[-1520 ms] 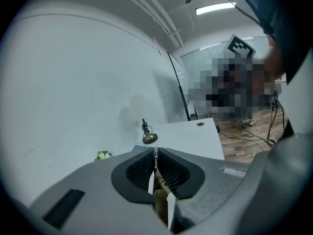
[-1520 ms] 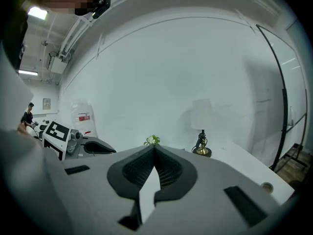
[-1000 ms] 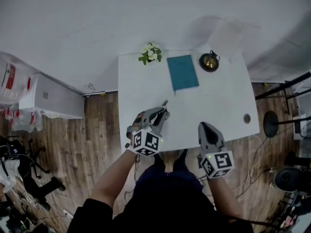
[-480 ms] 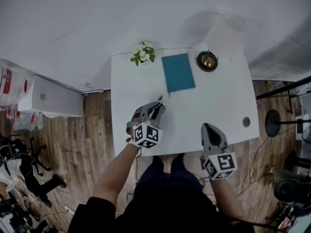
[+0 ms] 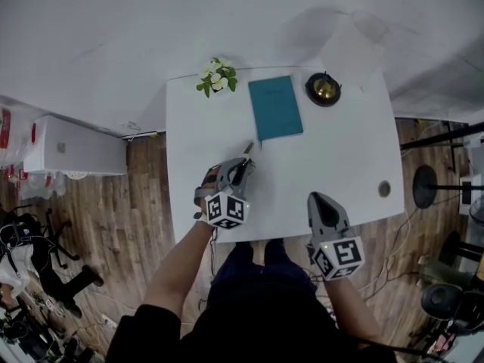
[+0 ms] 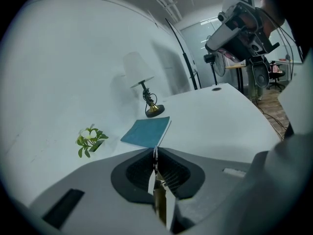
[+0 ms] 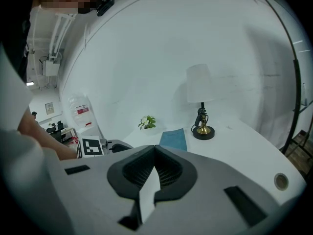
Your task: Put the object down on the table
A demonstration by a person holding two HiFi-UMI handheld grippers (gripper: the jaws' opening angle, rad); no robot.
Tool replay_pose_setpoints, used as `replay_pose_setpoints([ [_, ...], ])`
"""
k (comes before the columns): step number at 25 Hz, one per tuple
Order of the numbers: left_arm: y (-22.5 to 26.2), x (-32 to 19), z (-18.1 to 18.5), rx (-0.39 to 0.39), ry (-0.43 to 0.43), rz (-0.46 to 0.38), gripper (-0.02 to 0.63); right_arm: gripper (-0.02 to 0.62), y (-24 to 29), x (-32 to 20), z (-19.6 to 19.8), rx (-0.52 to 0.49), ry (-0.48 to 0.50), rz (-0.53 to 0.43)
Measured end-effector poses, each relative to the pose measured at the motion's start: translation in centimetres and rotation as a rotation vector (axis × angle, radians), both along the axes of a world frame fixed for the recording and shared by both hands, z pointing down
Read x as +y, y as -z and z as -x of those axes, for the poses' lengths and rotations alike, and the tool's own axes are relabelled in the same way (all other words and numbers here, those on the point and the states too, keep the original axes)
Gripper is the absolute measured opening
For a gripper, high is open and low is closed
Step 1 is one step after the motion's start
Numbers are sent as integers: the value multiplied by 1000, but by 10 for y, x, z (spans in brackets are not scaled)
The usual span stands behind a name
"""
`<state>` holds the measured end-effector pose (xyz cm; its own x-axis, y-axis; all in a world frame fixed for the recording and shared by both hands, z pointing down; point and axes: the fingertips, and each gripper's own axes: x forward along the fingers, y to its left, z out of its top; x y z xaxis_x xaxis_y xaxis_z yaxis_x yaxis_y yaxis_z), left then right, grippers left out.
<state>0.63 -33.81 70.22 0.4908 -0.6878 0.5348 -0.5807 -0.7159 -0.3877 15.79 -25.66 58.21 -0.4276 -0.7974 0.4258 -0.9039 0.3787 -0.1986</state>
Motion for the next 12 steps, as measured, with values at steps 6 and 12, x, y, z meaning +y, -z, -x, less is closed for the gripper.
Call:
replay_pose_setpoints([
  [6,-12,10,2,-29,8,29,21,6,-3,-6,3,-7,7,1],
  [12,-11,12,-1,-30,14,35,18,6,3,-6,2,-12,5,-10],
])
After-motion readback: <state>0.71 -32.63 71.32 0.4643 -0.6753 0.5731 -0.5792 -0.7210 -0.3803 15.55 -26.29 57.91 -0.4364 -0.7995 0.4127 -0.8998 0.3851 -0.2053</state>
